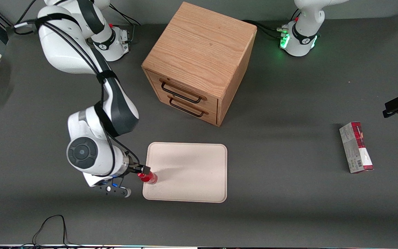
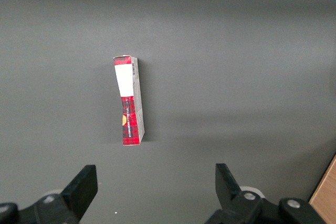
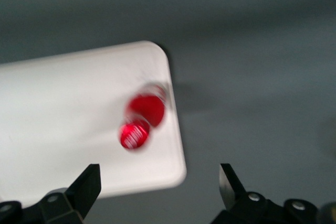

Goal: Place coke bottle on tray

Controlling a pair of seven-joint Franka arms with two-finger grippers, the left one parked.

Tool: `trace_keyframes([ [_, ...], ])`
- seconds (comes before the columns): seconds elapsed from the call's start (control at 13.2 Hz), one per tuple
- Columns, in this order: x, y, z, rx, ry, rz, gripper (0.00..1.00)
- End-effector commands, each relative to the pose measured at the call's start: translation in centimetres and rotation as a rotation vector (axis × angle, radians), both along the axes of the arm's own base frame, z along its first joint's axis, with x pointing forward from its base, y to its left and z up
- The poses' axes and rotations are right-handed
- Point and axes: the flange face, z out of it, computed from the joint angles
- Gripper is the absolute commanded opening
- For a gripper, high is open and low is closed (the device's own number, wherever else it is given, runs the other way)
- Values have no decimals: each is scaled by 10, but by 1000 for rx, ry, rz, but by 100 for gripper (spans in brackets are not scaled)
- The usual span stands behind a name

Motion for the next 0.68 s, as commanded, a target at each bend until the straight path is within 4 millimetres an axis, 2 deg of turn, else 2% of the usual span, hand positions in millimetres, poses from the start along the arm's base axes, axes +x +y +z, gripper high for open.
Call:
trace_keyframes([
  [0.0,-43,-58,42,33,62,102,100],
  [0.23,-108,-124,76,48,78,197,100],
  [0.46,-175,-202,115,84,60,277,100],
  [0.53,-197,-216,122,89,53,287,100],
  [0.61,-214,-222,130,94,41,290,100],
])
